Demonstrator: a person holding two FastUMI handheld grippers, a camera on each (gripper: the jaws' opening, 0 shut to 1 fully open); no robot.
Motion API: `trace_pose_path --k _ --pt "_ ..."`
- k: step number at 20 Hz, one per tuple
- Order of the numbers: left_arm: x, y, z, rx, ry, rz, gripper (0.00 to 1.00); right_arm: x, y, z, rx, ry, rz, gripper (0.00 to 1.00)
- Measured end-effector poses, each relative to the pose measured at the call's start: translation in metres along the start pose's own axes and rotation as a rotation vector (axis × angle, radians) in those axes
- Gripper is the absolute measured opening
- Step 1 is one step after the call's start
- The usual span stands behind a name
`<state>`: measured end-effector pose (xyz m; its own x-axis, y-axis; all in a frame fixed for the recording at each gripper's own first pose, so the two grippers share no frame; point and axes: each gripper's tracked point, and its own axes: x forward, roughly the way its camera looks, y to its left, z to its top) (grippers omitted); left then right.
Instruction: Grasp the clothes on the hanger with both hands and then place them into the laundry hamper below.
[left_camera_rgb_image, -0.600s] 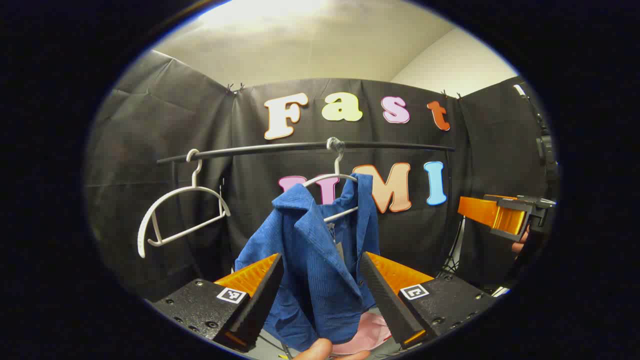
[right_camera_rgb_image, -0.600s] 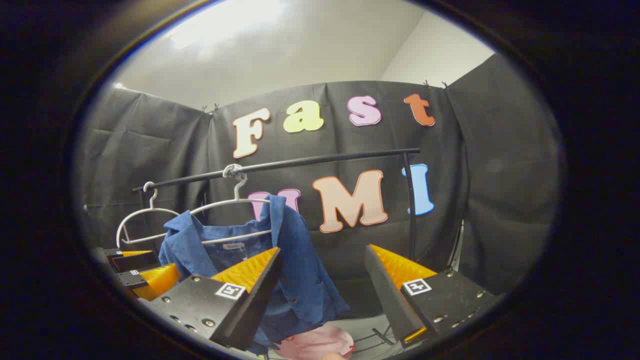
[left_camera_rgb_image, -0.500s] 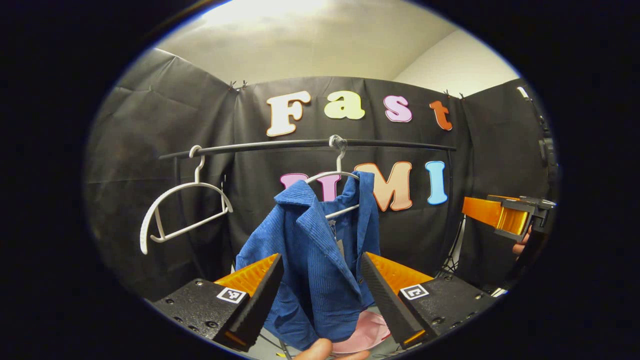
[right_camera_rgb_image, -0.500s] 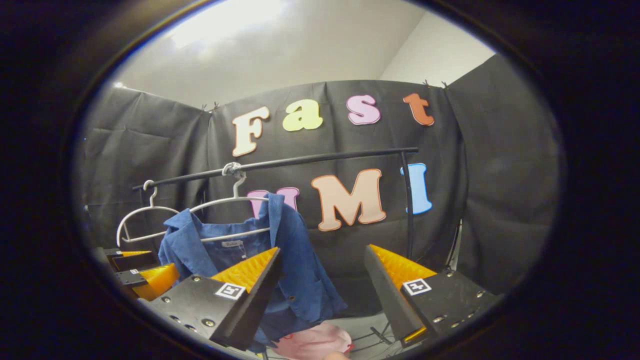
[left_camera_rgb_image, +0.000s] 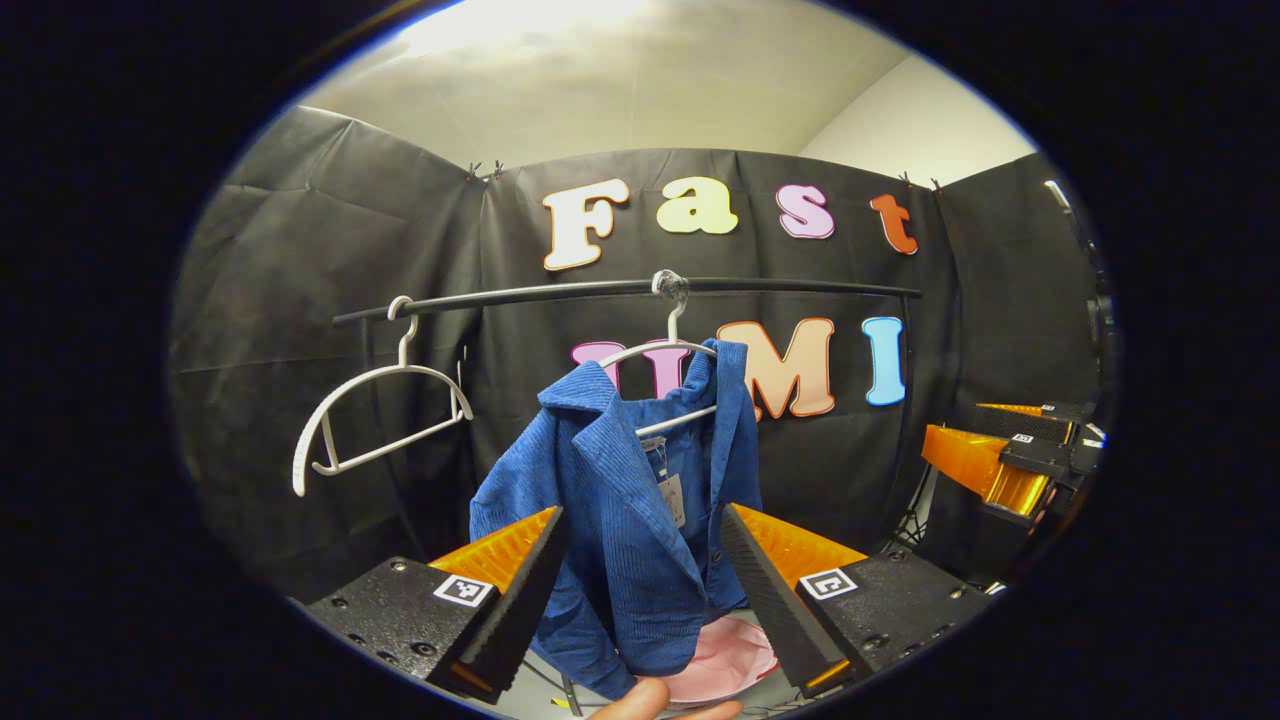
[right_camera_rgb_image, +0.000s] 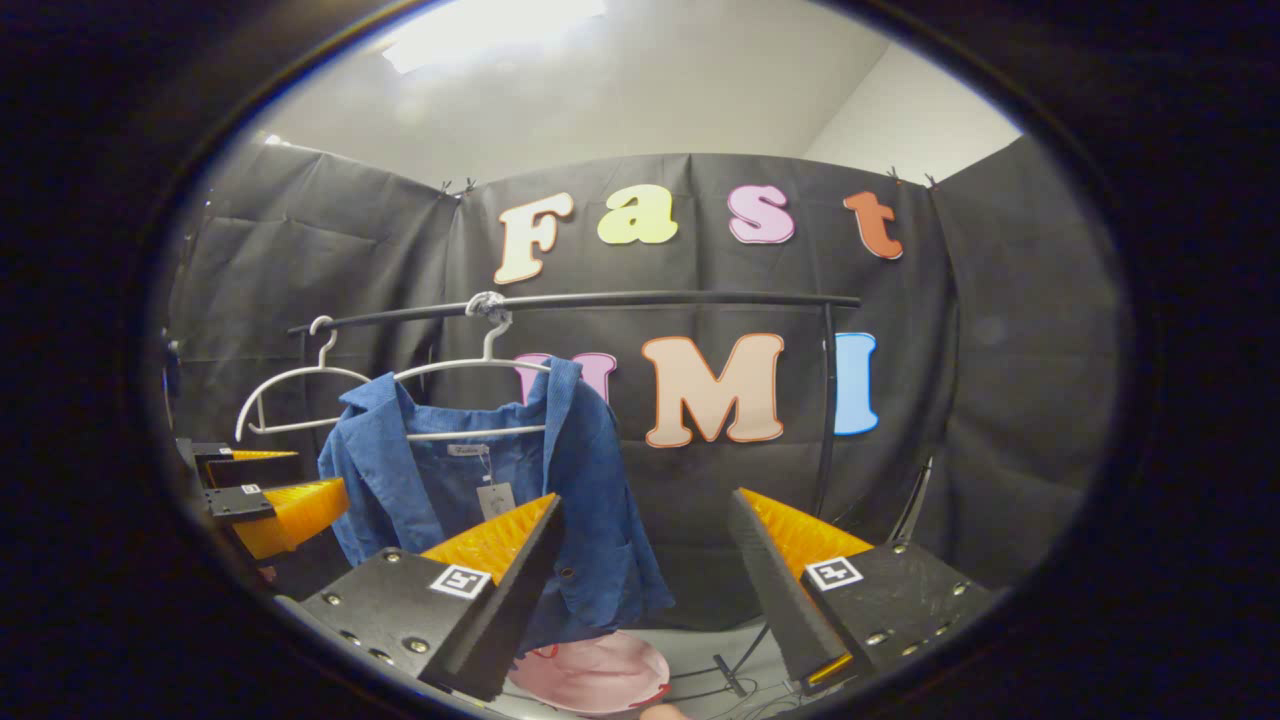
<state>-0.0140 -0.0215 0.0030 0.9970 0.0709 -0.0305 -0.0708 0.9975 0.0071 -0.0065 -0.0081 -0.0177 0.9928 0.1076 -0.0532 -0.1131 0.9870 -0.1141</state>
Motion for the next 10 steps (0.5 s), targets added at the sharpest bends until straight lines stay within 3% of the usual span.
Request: trace_pose_path --k 6,7,10 --pt "-0.002 0.001 0.0 0.025 -0.004 0.052 0.95 0.007 0.033 -0.006 0.019 0.008 0.17 0.99" --pt "-0.002 0.001 0.0 0.022 -0.002 0.064 0.99 0.008 0.036 -0.006 0.027 0.006 0.194 0.94" --pt "-0.002 0.007 0.003 0.019 -0.004 0.119 0.95 0.016 0.038 -0.006 0.036 0.009 0.227 1.0"
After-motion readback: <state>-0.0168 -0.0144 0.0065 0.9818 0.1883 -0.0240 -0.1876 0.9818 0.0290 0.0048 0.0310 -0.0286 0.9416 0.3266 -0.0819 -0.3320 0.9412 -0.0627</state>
